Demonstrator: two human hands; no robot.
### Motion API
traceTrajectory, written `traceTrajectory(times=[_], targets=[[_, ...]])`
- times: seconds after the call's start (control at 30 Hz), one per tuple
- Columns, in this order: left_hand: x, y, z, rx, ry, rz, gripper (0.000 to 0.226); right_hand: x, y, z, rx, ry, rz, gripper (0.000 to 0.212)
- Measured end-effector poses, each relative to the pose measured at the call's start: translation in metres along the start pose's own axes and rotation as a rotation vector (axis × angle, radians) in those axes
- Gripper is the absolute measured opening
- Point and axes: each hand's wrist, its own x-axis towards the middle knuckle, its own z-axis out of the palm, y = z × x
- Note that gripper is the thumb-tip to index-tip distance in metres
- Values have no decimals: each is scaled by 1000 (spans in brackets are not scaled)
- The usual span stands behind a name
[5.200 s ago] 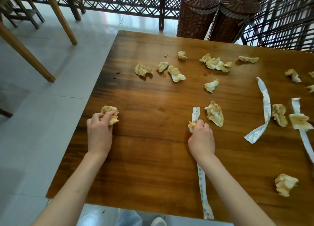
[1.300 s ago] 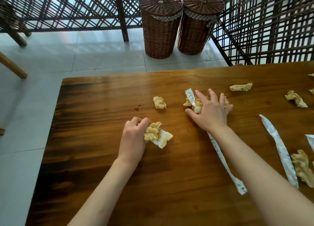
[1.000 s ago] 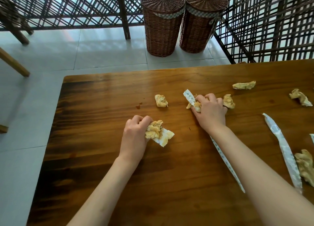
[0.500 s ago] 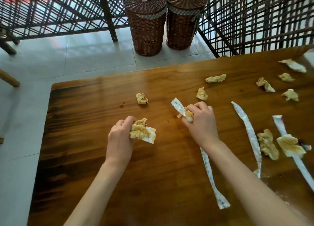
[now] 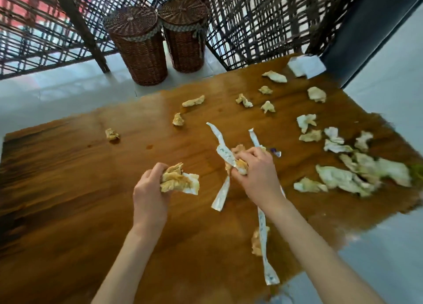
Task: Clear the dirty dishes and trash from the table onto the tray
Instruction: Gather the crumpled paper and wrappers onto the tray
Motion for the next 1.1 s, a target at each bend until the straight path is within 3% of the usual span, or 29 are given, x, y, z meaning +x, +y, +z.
traceTrajectory(times=[0.37,0.8,1.1], targets=[[-59,201,122,-63,126,29,33,-43,201,-144,26,47,1,25],[-50,384,278,-148,20,114,41,-22,414,-248,-26,114,113,26],[-7,511,385,-206,-27,109,26,40,539,-318,-6,67,173,29]])
